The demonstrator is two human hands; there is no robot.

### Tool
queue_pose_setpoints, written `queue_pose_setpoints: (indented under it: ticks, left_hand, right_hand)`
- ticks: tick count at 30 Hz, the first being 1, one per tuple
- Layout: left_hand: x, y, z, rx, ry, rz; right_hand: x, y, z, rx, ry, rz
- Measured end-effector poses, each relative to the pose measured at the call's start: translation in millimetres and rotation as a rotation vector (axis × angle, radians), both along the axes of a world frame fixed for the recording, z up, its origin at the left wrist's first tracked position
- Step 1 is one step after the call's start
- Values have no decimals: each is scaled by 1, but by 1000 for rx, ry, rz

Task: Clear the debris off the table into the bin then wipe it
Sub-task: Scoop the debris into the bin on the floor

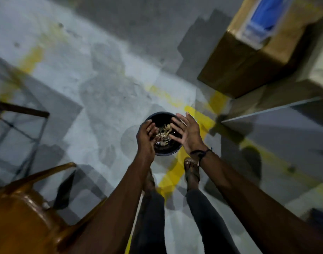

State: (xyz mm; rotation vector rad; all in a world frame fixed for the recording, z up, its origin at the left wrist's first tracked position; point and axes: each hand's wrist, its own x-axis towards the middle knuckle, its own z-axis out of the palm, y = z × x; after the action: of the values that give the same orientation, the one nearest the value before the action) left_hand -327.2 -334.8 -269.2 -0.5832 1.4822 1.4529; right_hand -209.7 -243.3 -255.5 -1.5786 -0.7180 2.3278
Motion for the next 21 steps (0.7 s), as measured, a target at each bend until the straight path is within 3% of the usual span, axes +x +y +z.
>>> queue_pose_setpoints:
  ticks: [4,11,16,21]
  left_hand:
    - [4,-8,133,43,36,-85]
    - [39,2,314,201,104,-225]
    - [98,28,393,309,100,-417]
    - [184,66,430,406,76,-550]
  right_hand:
    - [18,-10,122,2,64,-97]
    - [74,-40,295,104,173,-282]
    - [135,-50,366,199,273,-531]
    - [221,-37,398,334,316,-748]
